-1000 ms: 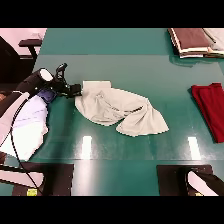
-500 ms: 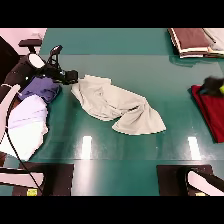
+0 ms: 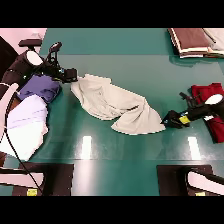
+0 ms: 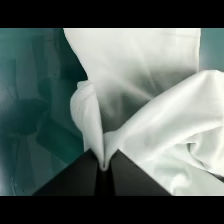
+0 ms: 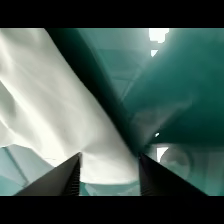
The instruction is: Fold the shirts.
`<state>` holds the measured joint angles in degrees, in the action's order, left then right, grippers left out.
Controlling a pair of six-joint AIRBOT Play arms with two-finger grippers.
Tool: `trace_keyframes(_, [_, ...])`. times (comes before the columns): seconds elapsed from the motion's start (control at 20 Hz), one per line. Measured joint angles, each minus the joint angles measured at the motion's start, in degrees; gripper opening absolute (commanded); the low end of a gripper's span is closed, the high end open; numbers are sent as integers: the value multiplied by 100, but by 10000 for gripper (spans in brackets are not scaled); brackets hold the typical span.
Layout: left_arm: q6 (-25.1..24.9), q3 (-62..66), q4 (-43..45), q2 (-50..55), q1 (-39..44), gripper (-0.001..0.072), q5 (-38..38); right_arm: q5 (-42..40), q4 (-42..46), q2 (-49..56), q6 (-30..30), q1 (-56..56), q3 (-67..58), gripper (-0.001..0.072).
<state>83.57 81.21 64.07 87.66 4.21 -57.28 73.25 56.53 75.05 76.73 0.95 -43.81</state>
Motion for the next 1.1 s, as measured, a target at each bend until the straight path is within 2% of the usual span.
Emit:
trace_keyframes(0.05, [-4,2,-2,0,0,27,-22,-94,-59,94,-39,-114,-9,80])
trace_keyframes(0.1, [-4,4,-2,0,0,27,-39,-142,-87,140,-63,-179,-57,13])
trace_keyframes(0.4, [-4,337,337,-643,-2,27,-140,-177,-39,-531,-118,15,-1128,13])
trace_keyframes(0.8, [-7,2509,796,-2723,-2,26,-245,518,22,-2057,-101,1128,-4662,13])
trace_keyframes(1.1, [-7,3432,693,-3849,-2,26,-380,1106,22,-2199,129,1816,-6835,13])
